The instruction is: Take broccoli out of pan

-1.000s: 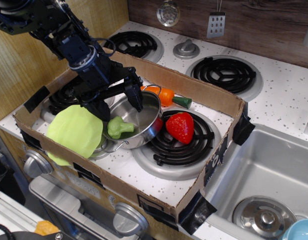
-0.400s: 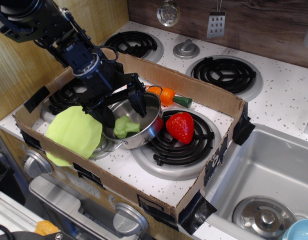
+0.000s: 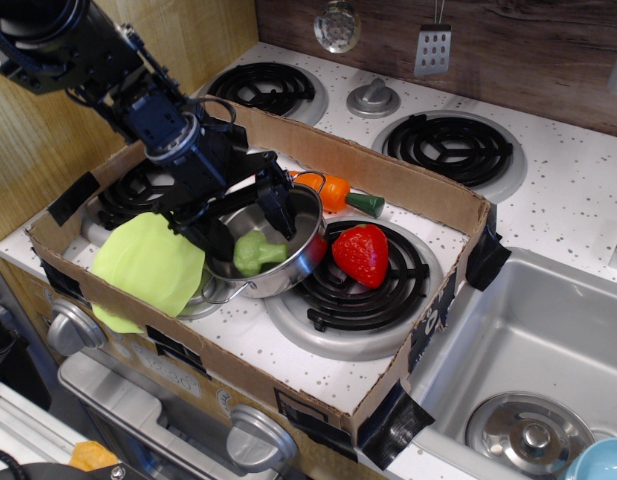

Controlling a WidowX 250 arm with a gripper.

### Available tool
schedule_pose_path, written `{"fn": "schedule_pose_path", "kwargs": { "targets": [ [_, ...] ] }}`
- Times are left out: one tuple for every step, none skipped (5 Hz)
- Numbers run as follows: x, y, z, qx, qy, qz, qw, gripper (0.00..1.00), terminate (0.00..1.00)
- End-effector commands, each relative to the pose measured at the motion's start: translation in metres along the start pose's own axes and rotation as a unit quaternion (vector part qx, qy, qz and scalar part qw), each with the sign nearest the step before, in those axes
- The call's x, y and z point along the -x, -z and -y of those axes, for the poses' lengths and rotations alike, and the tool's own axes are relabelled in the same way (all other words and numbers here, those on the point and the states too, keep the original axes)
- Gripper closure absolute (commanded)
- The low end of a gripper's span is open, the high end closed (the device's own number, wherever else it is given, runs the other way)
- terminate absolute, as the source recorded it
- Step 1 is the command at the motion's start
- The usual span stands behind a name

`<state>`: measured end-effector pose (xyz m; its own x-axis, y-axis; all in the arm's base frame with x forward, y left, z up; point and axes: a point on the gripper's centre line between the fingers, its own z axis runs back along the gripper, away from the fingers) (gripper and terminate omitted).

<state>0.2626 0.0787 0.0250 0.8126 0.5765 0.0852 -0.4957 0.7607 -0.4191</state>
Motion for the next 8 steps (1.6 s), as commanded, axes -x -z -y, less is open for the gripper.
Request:
{"fn": "schedule_pose_path", "kwargs": {
  "targets": [
    [-0.001,0.0,-0.002,0.008,-0.007,0.016,0.9998,1.0,0.0],
    [-0.005,-0.006,0.002,0.001,-0.001,0.016,0.9999,1.0,0.0],
    [-0.012,-0.023,0.009,-0.01,-0.009,0.023,0.9996,1.0,0.0],
    [-0.021,-0.049,0.016,-0.012,-0.029,-0.003,0.9995,1.0,0.0],
    [-0.031,-0.071,0.019,-0.026,-0.028,-0.006,0.9992,1.0,0.0],
    [-0.049,-0.085,0.007,-0.062,0.013,0.009,0.998,1.0,0.0],
    [-0.068,-0.082,-0.017,-0.075,0.059,0.037,0.9948,1.0,0.0],
    [-0.085,-0.077,-0.021,-0.098,0.128,0.088,0.9831,1.0,0.0]
  ]
}}
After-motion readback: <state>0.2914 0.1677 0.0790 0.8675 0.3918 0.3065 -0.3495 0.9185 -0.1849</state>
